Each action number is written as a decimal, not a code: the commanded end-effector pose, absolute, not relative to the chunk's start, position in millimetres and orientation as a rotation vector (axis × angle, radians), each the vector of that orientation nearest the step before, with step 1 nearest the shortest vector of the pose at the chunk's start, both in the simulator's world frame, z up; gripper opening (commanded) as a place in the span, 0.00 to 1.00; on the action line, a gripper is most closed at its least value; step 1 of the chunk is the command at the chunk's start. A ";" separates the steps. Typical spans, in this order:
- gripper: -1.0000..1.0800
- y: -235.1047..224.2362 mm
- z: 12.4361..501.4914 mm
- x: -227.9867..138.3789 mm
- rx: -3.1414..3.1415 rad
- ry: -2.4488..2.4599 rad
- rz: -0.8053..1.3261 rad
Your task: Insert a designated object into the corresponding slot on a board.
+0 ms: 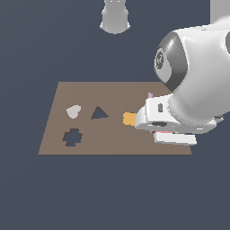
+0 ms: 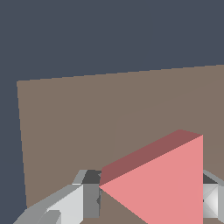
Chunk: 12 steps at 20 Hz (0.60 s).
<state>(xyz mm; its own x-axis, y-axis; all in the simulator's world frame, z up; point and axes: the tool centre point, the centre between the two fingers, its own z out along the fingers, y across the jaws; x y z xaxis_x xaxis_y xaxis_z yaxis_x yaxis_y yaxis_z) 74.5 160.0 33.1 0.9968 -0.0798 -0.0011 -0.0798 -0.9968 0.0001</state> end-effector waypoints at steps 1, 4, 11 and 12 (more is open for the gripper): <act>0.00 156.2 33.5 79.1 3.135 -0.196 -0.001; 0.00 150.2 33.8 85.7 3.127 -0.308 -0.001; 0.00 127.7 34.7 103.8 3.072 -0.661 0.000; 0.00 123.4 34.8 106.4 3.058 -0.722 0.000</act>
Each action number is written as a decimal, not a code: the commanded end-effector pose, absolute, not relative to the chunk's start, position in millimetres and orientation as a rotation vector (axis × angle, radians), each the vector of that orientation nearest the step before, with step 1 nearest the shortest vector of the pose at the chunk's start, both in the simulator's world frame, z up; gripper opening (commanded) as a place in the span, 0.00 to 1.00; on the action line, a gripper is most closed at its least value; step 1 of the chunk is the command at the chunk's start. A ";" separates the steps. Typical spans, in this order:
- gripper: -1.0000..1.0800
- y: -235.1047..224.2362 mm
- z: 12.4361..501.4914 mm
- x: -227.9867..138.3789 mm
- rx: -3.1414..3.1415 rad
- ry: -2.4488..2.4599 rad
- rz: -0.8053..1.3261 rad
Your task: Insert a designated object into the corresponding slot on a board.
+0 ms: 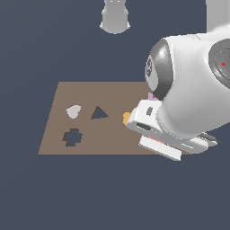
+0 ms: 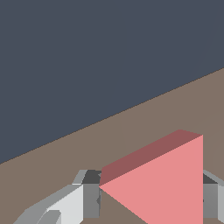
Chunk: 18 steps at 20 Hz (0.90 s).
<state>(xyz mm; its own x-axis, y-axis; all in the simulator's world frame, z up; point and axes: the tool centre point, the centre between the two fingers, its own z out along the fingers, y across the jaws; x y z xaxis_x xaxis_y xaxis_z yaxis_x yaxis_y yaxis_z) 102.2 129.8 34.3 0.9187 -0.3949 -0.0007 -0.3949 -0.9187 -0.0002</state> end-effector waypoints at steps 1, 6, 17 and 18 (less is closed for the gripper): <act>0.00 118.7 35.0 108.9 -3.041 0.785 0.000; 0.00 93.1 35.8 118.8 -2.939 1.107 0.000; 0.00 33.9 37.3 120.4 -2.608 1.749 -0.001; 0.00 28.4 37.5 119.1 -2.570 1.805 -0.001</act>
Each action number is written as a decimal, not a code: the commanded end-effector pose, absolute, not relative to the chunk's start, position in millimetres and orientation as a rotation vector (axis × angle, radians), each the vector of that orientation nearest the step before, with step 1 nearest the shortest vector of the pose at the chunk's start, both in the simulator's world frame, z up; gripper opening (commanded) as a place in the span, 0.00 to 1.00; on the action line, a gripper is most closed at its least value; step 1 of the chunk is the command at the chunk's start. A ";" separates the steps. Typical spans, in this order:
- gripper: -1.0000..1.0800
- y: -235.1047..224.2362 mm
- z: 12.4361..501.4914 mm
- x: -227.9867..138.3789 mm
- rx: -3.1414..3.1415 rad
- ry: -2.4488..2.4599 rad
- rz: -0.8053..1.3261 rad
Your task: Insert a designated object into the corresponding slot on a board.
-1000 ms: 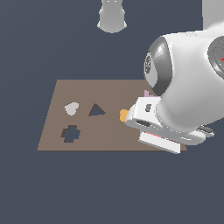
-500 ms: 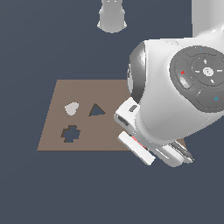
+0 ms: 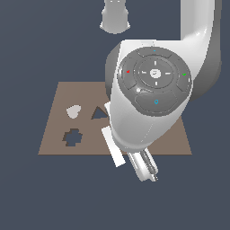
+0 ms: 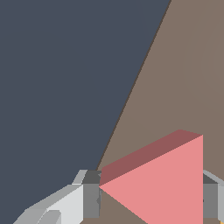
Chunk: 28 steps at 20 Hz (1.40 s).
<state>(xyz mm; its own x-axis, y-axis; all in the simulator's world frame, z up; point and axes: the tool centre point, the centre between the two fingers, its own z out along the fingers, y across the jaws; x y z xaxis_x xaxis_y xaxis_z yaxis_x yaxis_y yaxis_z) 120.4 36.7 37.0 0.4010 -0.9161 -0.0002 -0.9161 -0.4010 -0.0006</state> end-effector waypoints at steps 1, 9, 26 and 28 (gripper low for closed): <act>0.00 23.0 37.6 117.5 -2.530 1.860 -0.001; 0.00 -19.7 38.8 94.7 -2.145 2.293 -0.001; 0.00 -61.5 40.2 28.2 -1.368 2.827 0.000; 0.00 -62.4 40.3 23.5 -1.317 2.852 0.000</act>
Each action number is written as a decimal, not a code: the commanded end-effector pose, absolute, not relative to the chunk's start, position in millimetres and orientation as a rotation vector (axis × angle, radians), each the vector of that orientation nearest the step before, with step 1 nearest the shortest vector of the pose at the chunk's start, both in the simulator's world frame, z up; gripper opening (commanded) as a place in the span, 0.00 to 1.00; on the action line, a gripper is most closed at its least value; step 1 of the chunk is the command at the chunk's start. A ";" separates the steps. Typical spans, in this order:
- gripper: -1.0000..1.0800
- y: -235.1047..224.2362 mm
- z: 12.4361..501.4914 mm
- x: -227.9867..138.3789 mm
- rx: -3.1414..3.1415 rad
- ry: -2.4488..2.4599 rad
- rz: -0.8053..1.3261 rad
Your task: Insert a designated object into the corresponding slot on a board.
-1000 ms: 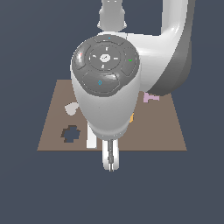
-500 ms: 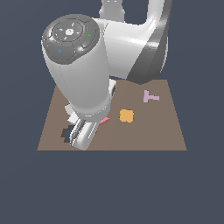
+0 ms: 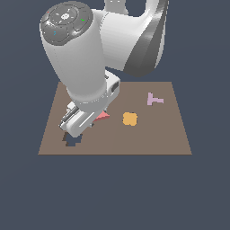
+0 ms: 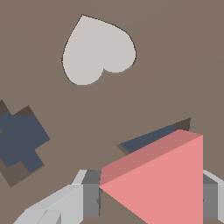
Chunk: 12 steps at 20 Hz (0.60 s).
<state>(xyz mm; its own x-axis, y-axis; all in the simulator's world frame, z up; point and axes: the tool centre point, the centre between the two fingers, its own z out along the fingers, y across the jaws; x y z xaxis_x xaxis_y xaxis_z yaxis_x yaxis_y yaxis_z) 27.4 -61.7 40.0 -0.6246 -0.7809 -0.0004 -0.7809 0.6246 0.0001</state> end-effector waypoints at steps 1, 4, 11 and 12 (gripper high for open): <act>0.00 -62.7 40.3 21.5 -1.295 2.862 0.000; 0.00 -63.2 40.3 16.8 -1.243 2.885 0.001; 0.00 -63.0 40.1 13.9 -1.213 2.898 0.001; 0.00 -62.8 39.6 13.9 -1.213 2.898 0.001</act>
